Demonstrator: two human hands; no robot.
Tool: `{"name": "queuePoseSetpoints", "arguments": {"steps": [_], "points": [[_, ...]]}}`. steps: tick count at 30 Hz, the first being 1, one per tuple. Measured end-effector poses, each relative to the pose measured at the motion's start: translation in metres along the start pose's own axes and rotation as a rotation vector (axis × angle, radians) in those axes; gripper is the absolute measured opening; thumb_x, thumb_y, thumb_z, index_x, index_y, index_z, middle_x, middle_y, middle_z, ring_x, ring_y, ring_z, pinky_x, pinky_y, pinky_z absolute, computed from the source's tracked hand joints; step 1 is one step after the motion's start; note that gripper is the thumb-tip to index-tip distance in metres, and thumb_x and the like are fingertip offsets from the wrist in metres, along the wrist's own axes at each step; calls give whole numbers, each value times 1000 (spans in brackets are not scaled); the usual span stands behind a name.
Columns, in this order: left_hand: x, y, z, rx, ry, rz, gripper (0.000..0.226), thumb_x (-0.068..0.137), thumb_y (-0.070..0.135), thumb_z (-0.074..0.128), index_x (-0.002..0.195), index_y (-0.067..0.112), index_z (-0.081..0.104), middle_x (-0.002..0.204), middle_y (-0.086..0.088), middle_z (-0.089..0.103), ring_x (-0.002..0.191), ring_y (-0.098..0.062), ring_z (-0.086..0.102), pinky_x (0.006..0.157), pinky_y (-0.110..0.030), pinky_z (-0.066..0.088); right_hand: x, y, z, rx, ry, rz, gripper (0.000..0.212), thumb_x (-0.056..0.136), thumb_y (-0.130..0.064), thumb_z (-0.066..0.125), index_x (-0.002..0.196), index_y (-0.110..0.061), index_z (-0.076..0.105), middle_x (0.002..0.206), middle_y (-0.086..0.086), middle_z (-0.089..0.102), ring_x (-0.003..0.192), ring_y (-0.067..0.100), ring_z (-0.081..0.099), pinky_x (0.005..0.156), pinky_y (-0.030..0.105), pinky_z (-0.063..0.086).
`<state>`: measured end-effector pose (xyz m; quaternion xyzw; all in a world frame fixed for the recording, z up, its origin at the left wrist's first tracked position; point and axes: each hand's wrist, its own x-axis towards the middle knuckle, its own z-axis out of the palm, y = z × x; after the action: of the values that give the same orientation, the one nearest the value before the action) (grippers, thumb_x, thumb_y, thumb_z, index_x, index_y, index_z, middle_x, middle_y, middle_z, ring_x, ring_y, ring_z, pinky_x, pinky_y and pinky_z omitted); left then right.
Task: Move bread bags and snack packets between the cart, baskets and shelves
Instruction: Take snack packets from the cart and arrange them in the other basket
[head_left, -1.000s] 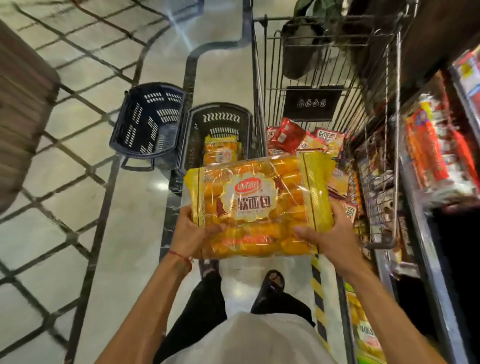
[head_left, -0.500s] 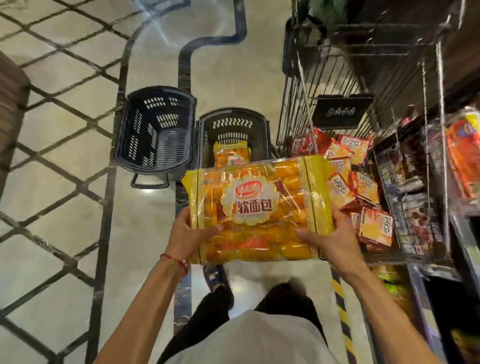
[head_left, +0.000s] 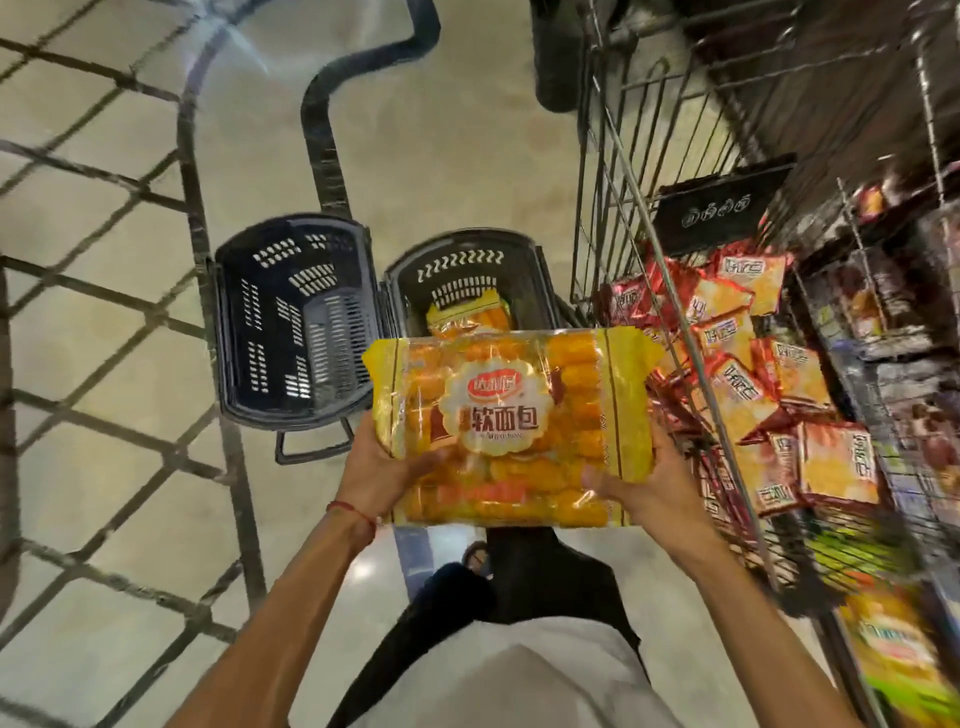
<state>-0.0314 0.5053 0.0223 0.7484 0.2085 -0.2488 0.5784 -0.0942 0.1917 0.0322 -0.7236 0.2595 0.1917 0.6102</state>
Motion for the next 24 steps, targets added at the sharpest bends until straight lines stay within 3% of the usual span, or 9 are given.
{"name": "queuePoseSetpoints", "arguments": {"steps": [3, 5, 7, 9, 13, 16, 20, 22, 24], "points": [[44, 19, -16, 88, -17, 3, 97, 53, 43, 102, 135, 20, 56, 120, 2, 73, 107, -14, 72, 91, -42, 61, 34, -6, 19, 13, 51, 70, 108, 53, -53, 101, 147, -34, 51, 130, -11, 71, 122, 13, 67, 106, 45, 53], [70, 32, -23, 99, -29, -3, 96, 49, 39, 102, 131, 18, 56, 117, 1, 74, 105, -11, 73, 88, -36, 61, 49, -20, 36, 37, 93, 125, 92, 62, -37, 99, 142, -27, 55, 119, -15, 72, 111, 2, 69, 101, 32, 55], [97, 36, -30, 137, -71, 14, 80, 55, 23, 101, 122, 26, 57, 111, 7, 73, 97, 1, 72, 80, -22, 59, 64, -26, 53, 70, 175, 109, 73, 75, -11, 92, 134, -24, 52, 111, -23, 61, 92, -26, 60, 84, 3, 48], [130, 38, -40, 179, -116, 13, 84, 57, 26, 100, 128, 26, 55, 115, 9, 71, 101, 2, 70, 83, -24, 58, 79, -38, 75, 63, 239, 123, 63, 79, 3, 86, 123, -24, 50, 105, -22, 51, 80, -36, 51, 68, -6, 40], [201, 36, -58, 320, -210, 31, 101, 51, 46, 102, 136, 17, 55, 122, 0, 72, 111, -18, 71, 95, -48, 59, 111, -22, 117, 117, 351, 178, 51, 75, -5, 91, 100, -38, 60, 100, -13, 65, 79, -23, 63, 72, 5, 52], [263, 23, -63, 426, -274, 26, 90, 51, 43, 103, 128, 22, 61, 116, 3, 75, 107, -18, 73, 94, -46, 59, 147, 3, 149, 150, 425, 251, 45, 74, -5, 90, 103, -29, 66, 97, -11, 68, 72, -26, 60, 66, 2, 50], [336, 1, -58, 509, -392, 50, 110, 42, 55, 99, 134, 21, 50, 124, 3, 71, 114, -17, 68, 102, -40, 53, 193, 52, 195, 157, 544, 356, 47, 64, -37, 99, 103, -24, 75, 98, -5, 78, 83, 2, 76, 72, 27, 62], [367, -4, -50, 556, -454, 107, 116, 37, 54, 97, 136, 22, 45, 130, 0, 66, 122, -20, 63, 110, -39, 47, 217, 70, 220, 120, 692, 442, 83, 50, -81, 87, 107, -22, 77, 103, 4, 79, 97, 24, 77, 84, 44, 62], [395, -8, -42, 627, -494, 194, 106, 40, 51, 96, 133, 25, 51, 126, 0, 68, 119, -18, 65, 109, -39, 49, 240, 91, 238, 150, 742, 418, 98, 50, -83, 86, 124, -21, 72, 119, 7, 75, 113, 29, 72, 99, 47, 57]]}}
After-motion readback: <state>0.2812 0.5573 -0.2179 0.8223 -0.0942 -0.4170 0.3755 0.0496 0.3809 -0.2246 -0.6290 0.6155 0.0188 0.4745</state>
